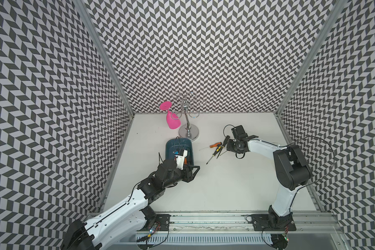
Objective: Put the screwdriver on the desktop into the storage box
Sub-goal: Pick up the screwdriver from the center of the board.
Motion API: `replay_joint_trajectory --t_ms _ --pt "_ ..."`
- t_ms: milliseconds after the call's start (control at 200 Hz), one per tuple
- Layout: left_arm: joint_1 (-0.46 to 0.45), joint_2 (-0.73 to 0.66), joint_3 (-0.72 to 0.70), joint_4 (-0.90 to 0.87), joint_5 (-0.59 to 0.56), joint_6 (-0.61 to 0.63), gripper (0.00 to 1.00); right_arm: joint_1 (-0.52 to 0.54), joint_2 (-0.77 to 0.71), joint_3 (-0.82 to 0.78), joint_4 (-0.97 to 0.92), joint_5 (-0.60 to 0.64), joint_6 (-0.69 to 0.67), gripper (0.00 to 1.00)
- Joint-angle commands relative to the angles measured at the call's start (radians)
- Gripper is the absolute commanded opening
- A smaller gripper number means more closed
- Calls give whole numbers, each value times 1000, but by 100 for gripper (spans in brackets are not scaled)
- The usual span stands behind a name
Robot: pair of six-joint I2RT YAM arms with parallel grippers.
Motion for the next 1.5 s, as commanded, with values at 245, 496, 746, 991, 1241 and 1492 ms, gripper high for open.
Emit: replay_joint_trajectory --t_ms 245,496,746,991,1241,1492 --pt "-5 -46 -34 14 -26 -9 51 -9 65 23 2 43 8 38" --pt "-5 -44 -43 25 -24 -13 51 -34 71 1 24 44 7 37" --pt "-5 -44 -51 28 -25 -21 51 -34 113 7 16 44 -22 33" --pt "-5 -21 -54 50 -23 -24 51 -34 75 -110 63 63 -38 26" --pt "-4 29 -42 81 -9 -32 51 -34 -14 -232 124 13 -65 21" --pt "-5 59 -23 112 8 -48 51 -34 -198 -319 165 -79 -74 18"
